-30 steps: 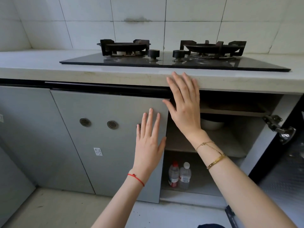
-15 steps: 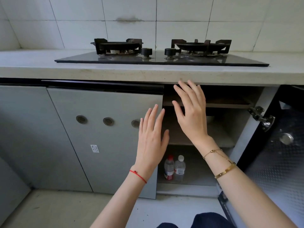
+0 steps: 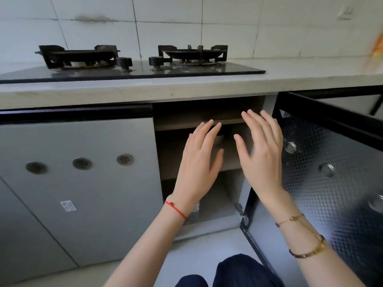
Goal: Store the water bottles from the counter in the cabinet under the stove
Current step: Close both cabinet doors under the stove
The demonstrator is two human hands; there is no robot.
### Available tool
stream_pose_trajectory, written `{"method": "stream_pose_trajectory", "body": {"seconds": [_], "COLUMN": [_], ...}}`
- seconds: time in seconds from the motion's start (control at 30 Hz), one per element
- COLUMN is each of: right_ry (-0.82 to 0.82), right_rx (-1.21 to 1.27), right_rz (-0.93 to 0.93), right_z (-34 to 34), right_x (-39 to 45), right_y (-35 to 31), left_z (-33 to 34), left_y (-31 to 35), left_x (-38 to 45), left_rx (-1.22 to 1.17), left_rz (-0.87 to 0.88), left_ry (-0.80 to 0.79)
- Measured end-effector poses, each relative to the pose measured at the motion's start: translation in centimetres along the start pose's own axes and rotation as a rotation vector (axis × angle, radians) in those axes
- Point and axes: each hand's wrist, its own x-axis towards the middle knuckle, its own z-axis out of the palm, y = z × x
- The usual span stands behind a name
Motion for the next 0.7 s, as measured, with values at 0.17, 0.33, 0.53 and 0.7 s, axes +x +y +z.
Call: {"method": "stream_pose_trajectory", "body": {"seconds": [0.17, 0.33, 0.53, 0.7], "right_ry": [0.063, 0.114, 0.194, 0.287], "right_rx": [-0.098, -0.201, -0.334, -0.532], "right_rz": [0.064, 0.113, 0.152, 0.178], "right_z": [-4.0, -8.5, -14.0, -18.1], "right_x": [-1.6, -3.3, -5.1, -5.8], "right_y": [2.6, 4.9, 7.4, 9.0], "left_z": [2.6, 5.6, 8.4, 9.6], "left_y": [3.7, 8.3, 13.9, 17.8], "left_x": [1.3, 1.9, 2.2, 2.9], "left_rx": [-0.09, -0.217, -0.358, -0.393], "left_rz": [0.126, 0.248, 0.362, 0.432], "left_ry": [-0.054, -0.107, -0.177, -0.214]}}
